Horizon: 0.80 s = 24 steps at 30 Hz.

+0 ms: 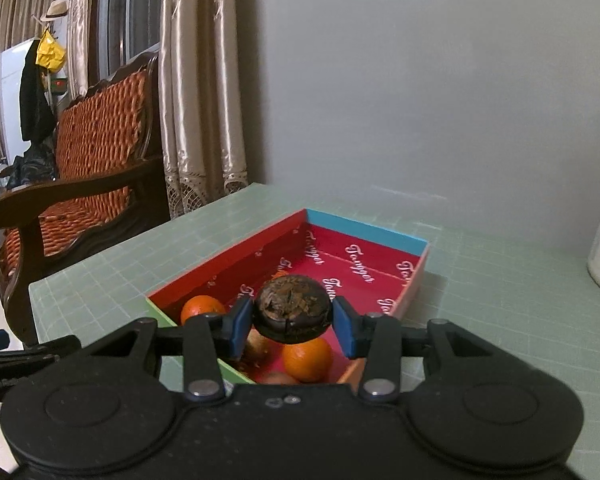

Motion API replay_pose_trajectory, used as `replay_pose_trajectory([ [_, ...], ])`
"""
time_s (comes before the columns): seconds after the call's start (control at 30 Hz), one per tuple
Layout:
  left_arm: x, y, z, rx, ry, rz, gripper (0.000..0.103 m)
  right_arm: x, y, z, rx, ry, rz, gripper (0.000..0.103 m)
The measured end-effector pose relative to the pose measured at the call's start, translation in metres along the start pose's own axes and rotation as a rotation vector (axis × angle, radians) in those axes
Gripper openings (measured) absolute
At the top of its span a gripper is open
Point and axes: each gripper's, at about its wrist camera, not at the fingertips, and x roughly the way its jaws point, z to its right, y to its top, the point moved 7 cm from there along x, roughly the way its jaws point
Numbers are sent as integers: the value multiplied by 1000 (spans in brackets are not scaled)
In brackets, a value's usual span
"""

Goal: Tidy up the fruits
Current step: 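Carry the brown nut with the right tool into the box and open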

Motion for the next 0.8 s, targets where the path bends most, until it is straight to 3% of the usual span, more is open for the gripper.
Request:
replay_pose_trajectory([
  [0.8,11,-1,-12,-51,-1,-36,103,56,0,15,-37,-63,-139,42],
])
